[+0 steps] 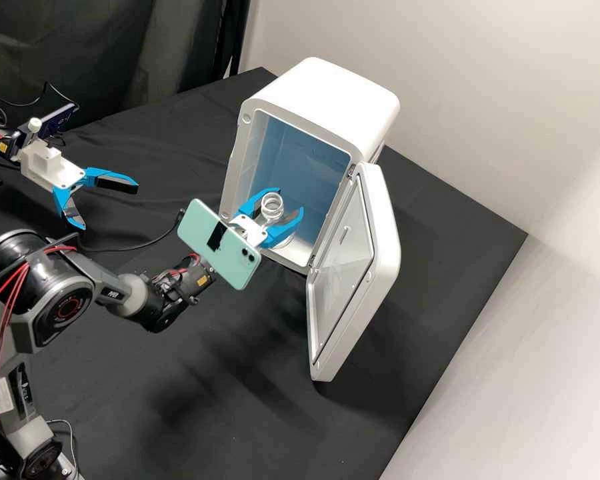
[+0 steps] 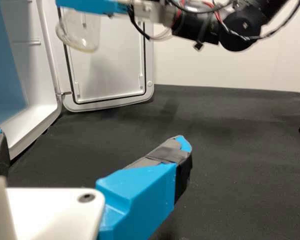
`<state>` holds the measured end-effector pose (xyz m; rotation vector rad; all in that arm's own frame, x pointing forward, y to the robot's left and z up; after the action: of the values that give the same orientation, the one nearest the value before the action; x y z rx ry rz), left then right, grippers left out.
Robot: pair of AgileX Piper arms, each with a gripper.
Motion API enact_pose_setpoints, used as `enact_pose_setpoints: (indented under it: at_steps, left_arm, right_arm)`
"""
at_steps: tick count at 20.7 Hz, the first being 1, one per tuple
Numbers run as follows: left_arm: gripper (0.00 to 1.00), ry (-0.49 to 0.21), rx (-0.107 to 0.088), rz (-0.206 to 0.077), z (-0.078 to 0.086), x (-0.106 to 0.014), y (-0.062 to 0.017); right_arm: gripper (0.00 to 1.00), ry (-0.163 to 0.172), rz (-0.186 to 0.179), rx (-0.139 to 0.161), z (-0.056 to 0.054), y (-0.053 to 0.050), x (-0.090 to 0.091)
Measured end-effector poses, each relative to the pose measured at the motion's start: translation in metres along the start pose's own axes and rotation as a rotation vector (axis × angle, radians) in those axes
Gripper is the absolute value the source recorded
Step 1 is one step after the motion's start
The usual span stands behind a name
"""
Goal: Place the flask in the incubator
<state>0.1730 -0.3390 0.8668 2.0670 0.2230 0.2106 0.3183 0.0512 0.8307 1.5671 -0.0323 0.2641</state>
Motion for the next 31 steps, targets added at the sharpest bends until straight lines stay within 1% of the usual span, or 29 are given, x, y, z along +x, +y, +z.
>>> enact_pose_setpoints:
  at_steps: [2,3,4,6,7,8,9,10,11,12,13,15,16,17,18,20,21,22,24,25,26,28,30,31]
  left_arm:
    - [1.0,-0.001,-0.002,-0.005,-0.001,0.002,-0.0008]
    - [1.0,-0.002,-0.004,-0.003,-0.001,0.004,-0.0006]
    - [1.0,-0.003,-0.006,-0.007,-0.001,0.004,-0.0014]
    - [1.0,-0.004,-0.011,-0.012,-0.001,0.005,-0.0028]
    - [1.0,-0.004,-0.012,-0.012,-0.001,0.005,-0.0029]
    - [1.0,-0.008,-0.008,-0.011,0.0,0.007,-0.0024]
    - [1.0,-0.008,-0.011,-0.011,-0.001,0.008,-0.0023]
    - [1.0,-0.006,-0.014,-0.009,-0.001,0.009,-0.0022]
    - [1.0,-0.006,-0.013,-0.01,0.0,0.01,-0.0027]
    - [1.0,-0.002,-0.005,-0.014,0.0,0.011,-0.004]
    - [1.0,-0.004,-0.002,-0.014,0.0,0.012,-0.0041]
    - [1.0,-0.005,-0.005,-0.017,-0.001,0.016,-0.0047]
    - [1.0,0.0,-0.002,-0.016,-0.001,0.017,-0.0051]
    - [1.0,0.004,0.008,-0.019,-0.002,0.018,-0.0059]
    - [1.0,0.006,0.009,-0.021,-0.002,0.018,-0.0068]
    - [1.0,0.007,0.003,-0.026,-0.002,0.02,-0.0084]
    - [1.0,0.009,0.0,-0.025,-0.001,0.021,-0.0083]
    - [1.0,0.01,-0.001,-0.028,-0.002,0.021,-0.0091]
    - [1.0,0.011,0.012,-0.027,-0.002,0.022,-0.0087]
    - [1.0,0.011,0.01,-0.025,-0.001,0.023,-0.0088]
    - [1.0,0.01,0.01,-0.026,-0.001,0.023,-0.0089]
    - [1.0,0.003,0.013,-0.028,0.001,0.024,-0.0092]
    - [1.0,0.003,0.03,-0.029,0.001,0.024,-0.0096]
    - [1.0,0.001,0.038,-0.034,0.001,0.024,-0.0107]
  right_arm:
    - [0.0,0.016,0.019,-0.008,-0.005,-0.004,0.014]
    - [0.0,0.025,0.019,-0.014,-0.007,-0.006,0.019]
    - [0.0,0.034,0.023,-0.022,-0.009,-0.01,0.026]
    - [0.0,0.042,0.016,-0.031,-0.011,-0.018,0.034]
    - [0.0,0.045,0.013,-0.041,-0.012,-0.021,0.039]
    - [0.0,0.047,0.008,-0.053,-0.012,-0.025,0.044]
    - [0.0,0.045,-0.001,-0.059,-0.012,-0.028,0.048]
    - [0.0,0.04,-0.011,-0.062,-0.012,-0.032,0.053]
    - [0.0,0.032,-0.023,-0.071,-0.011,-0.036,0.058]
    - [0.0,0.022,-0.029,-0.073,-0.01,-0.039,0.063]
    - [0.0,0.009,-0.037,-0.069,-0.009,-0.042,0.068]
    - [0.0,-0.003,-0.056,-0.071,-0.008,-0.049,0.078]
    - [0.0,-0.015,-0.067,-0.067,-0.006,-0.054,0.082]
    - [0.0,-0.022,-0.076,-0.064,-0.005,-0.057,0.086]
    - [0.0,-0.03,-0.084,-0.064,-0.005,-0.061,0.09]
    - [0.0,-0.039,-0.107,-0.072,-0.003,-0.069,0.095]
    - [0.0,-0.045,-0.121,-0.072,-0.001,-0.074,0.096]
    - [0.0,-0.047,-0.124,-0.072,0.0,-0.076,0.098]
    - [0.0,-0.062,-0.145,-0.072,0.004,-0.082,0.102]
    - [0.0,-0.072,-0.146,-0.069,0.005,-0.083,0.104]
    - [0.0,-0.074,-0.15,-0.073,0.006,-0.084,0.106]
    - [0.0,-0.068,-0.14,-0.088,0.007,-0.086,0.113]
    - [0.0,-0.066,-0.14,-0.086,0.007,-0.089,0.121]
    - [0.0,-0.071,-0.148,-0.085,0.008,-0.091,0.125]
